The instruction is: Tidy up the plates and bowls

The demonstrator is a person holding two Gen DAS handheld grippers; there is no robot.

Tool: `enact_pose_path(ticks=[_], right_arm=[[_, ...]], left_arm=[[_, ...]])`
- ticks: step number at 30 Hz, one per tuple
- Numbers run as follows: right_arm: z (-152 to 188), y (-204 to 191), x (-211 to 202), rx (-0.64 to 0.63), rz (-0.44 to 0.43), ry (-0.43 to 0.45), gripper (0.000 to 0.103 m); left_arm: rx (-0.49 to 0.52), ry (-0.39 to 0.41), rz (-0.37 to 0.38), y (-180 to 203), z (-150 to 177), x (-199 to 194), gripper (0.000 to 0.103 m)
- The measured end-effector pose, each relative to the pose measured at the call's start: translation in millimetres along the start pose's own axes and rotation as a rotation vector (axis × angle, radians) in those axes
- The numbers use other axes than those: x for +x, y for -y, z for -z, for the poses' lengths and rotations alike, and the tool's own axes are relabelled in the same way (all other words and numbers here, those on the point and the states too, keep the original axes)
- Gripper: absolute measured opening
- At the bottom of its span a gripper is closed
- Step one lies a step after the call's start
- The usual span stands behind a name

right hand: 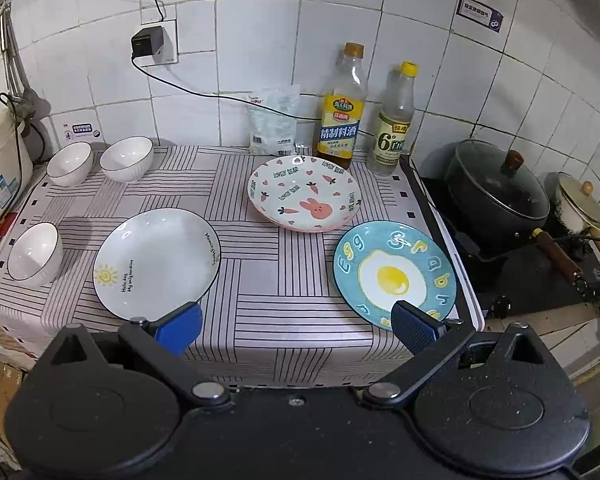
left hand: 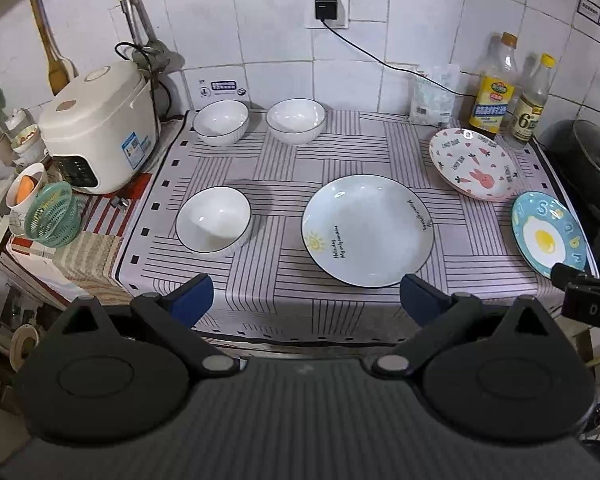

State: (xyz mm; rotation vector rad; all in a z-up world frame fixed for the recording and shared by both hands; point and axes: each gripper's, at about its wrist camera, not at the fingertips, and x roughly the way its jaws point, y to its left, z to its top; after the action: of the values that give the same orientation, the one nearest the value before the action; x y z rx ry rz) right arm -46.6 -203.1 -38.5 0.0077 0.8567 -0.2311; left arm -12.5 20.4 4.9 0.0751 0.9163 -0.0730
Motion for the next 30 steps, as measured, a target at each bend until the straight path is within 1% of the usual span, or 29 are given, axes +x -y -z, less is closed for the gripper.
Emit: enact_pose_path(ticks=[3, 8, 12, 18, 23, 30], right_arm=[[1, 2, -1, 0.013, -0.011, -0.004, 0.102], [2, 4, 0, 0.016, -0.006, -0.003, 0.102], [5, 9, 0, 0.023, 0.005, -0.001, 0.102], [5, 16, 1, 0.039, 0.016, -0.008, 0.102], [6, 21, 2, 0.042, 0.030, -0.012, 0.102], [8, 23, 2, 0.050, 0.035, -0.009, 0.102]], left_arm=[[0.011, 0.000, 0.000, 0, -1, -2, 0.101], [0.033, -0.011, 0.002, 2, -1, -1, 0.102], [0.067, -0.002, -0.012, 9, -3, -2, 0.102], [0.092, -0.012, 0.010, 16, -1, -2, 0.103], [0.078, -0.020, 0.034, 16, -3, -4, 0.103], [0.086, -0.019, 0.029, 19, -3, -4, 0.103]])
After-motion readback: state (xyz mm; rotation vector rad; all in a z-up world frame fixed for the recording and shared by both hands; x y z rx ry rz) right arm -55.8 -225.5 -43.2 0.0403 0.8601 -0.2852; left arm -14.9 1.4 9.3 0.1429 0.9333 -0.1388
